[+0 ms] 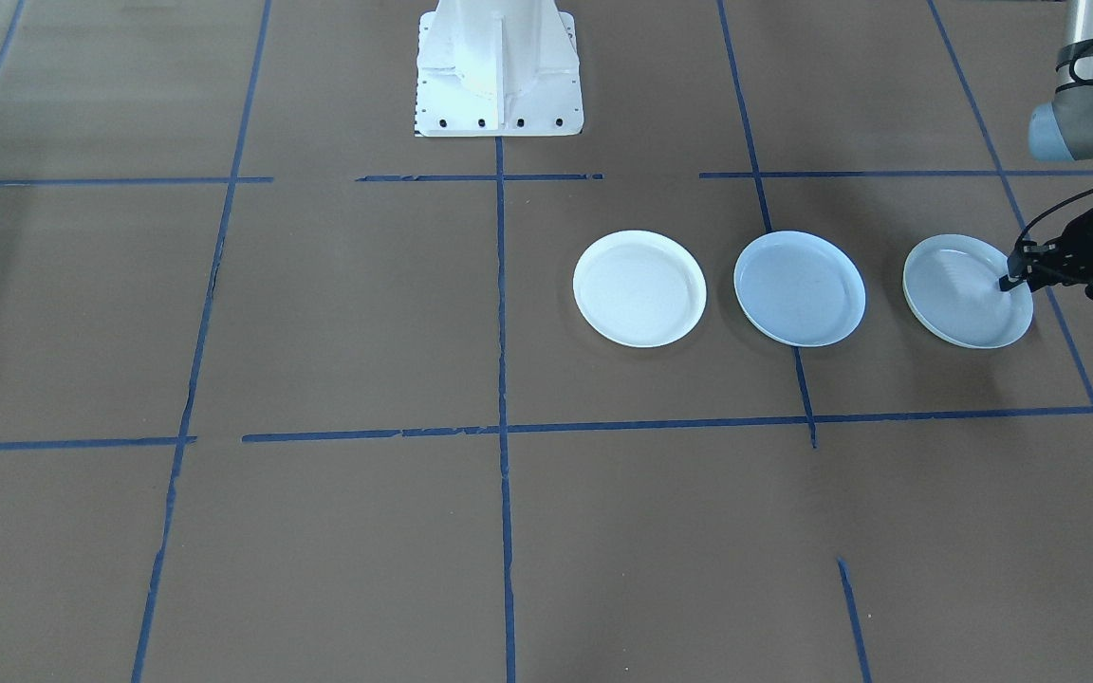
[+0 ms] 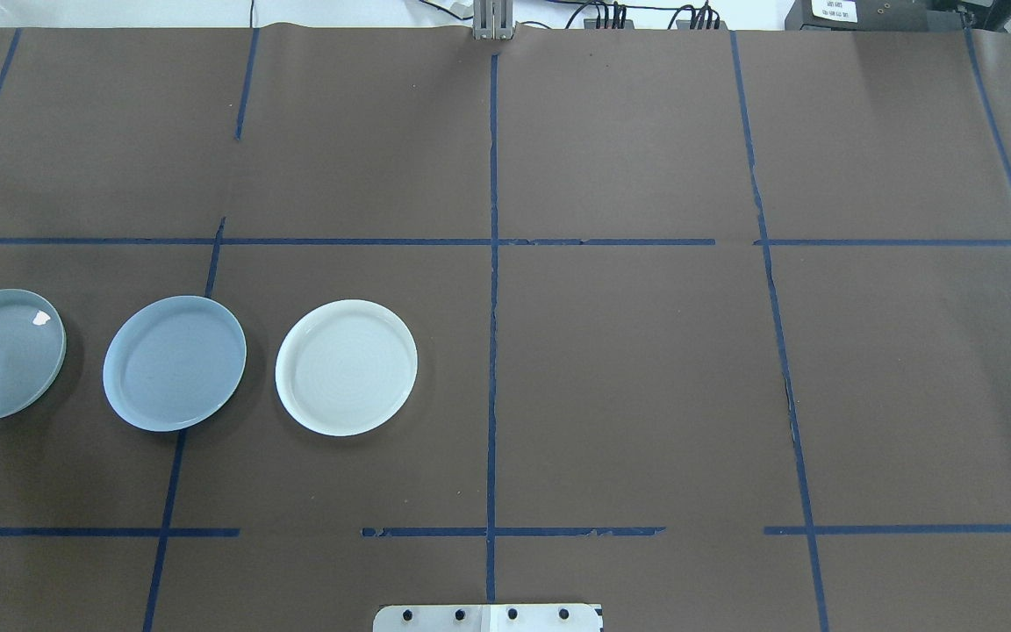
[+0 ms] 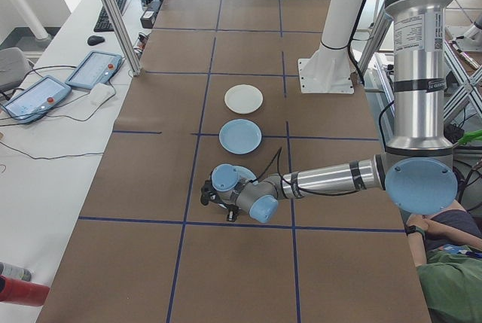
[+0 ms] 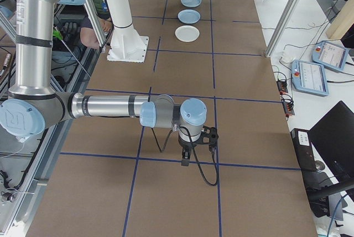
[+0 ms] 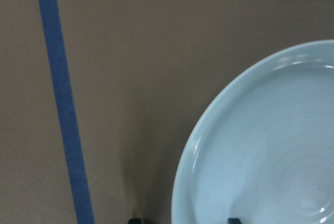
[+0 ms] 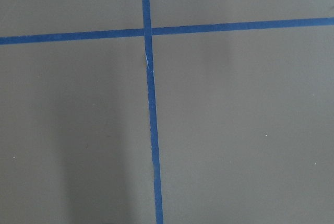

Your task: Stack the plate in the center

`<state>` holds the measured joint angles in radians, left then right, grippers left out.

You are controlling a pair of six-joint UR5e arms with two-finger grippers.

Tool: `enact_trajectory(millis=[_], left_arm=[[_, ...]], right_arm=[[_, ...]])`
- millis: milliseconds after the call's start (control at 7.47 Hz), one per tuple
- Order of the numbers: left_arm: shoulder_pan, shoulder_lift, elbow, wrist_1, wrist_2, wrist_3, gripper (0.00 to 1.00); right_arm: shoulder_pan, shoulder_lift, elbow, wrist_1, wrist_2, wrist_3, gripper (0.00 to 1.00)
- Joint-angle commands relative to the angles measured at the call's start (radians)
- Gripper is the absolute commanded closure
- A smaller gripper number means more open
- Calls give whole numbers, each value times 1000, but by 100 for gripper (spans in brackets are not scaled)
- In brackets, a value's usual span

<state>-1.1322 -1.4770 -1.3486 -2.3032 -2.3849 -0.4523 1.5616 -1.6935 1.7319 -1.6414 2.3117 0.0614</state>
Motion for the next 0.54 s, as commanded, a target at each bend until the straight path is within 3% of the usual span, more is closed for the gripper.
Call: enact_trajectory(millis=[0, 134, 402], left_arm=[[-1, 3, -1, 2, -69, 0, 100], [-3, 6, -3, 4, -147, 3, 100], [-61, 6, -3, 2, -174, 6, 100]], right_arm=[[0, 0, 0, 0, 0, 0, 0], [0, 0, 0, 0, 0, 0, 0], [0, 0, 0, 0, 0, 0, 0]])
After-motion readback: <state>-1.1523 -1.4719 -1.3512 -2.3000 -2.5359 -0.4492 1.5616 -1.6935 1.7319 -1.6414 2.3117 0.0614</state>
